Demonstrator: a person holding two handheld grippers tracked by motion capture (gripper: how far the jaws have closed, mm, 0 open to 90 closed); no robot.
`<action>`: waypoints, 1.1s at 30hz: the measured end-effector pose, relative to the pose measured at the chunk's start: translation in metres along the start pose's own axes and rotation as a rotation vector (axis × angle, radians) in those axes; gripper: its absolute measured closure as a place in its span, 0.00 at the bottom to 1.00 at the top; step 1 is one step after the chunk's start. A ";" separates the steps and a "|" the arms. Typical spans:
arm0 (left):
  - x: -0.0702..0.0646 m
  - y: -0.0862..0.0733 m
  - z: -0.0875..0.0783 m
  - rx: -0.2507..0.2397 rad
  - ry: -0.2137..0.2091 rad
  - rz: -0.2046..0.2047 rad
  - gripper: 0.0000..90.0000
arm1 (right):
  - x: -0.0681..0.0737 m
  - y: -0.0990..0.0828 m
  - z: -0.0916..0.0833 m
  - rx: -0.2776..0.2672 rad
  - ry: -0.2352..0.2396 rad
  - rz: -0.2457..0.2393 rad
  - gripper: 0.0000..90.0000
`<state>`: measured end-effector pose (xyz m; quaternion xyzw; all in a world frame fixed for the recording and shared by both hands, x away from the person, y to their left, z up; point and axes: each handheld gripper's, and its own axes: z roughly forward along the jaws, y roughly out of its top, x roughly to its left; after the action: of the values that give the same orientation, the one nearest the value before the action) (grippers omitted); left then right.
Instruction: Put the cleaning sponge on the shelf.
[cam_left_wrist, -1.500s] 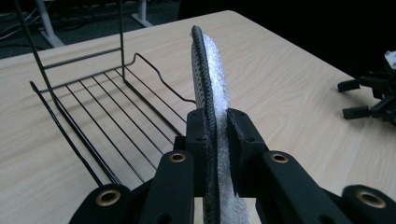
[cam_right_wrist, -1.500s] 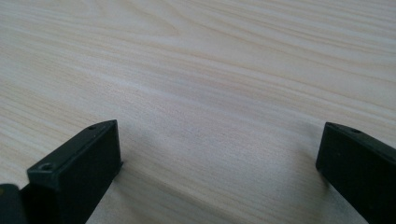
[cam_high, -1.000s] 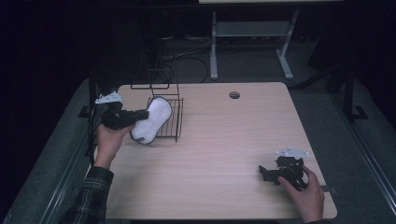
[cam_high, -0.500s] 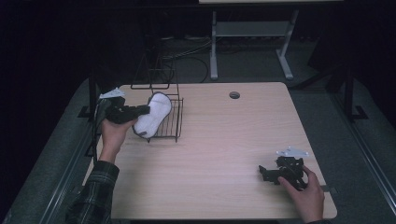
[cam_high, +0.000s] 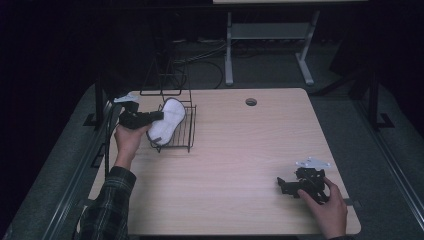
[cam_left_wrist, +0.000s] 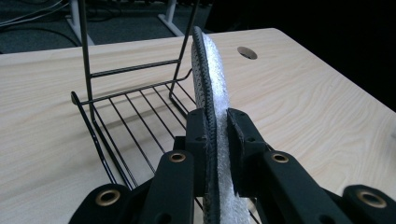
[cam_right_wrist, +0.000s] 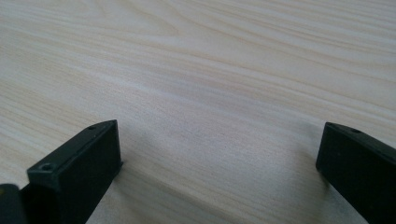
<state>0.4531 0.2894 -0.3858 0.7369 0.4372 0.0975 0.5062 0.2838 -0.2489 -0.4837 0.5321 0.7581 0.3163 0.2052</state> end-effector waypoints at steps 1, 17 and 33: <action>0.000 0.000 0.001 0.001 0.003 0.002 0.88 | 0.000 0.000 0.000 0.000 0.000 0.000 0.00; 0.011 -0.006 0.013 0.020 0.054 -0.019 0.85 | 0.000 0.000 0.000 0.000 0.000 0.000 0.00; 0.018 -0.010 0.020 0.045 0.116 -0.017 0.79 | 0.000 0.000 0.000 0.000 0.000 0.000 0.00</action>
<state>0.4702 0.2911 -0.4092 0.7376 0.4741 0.1260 0.4639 0.2838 -0.2489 -0.4837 0.5323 0.7580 0.3162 0.2050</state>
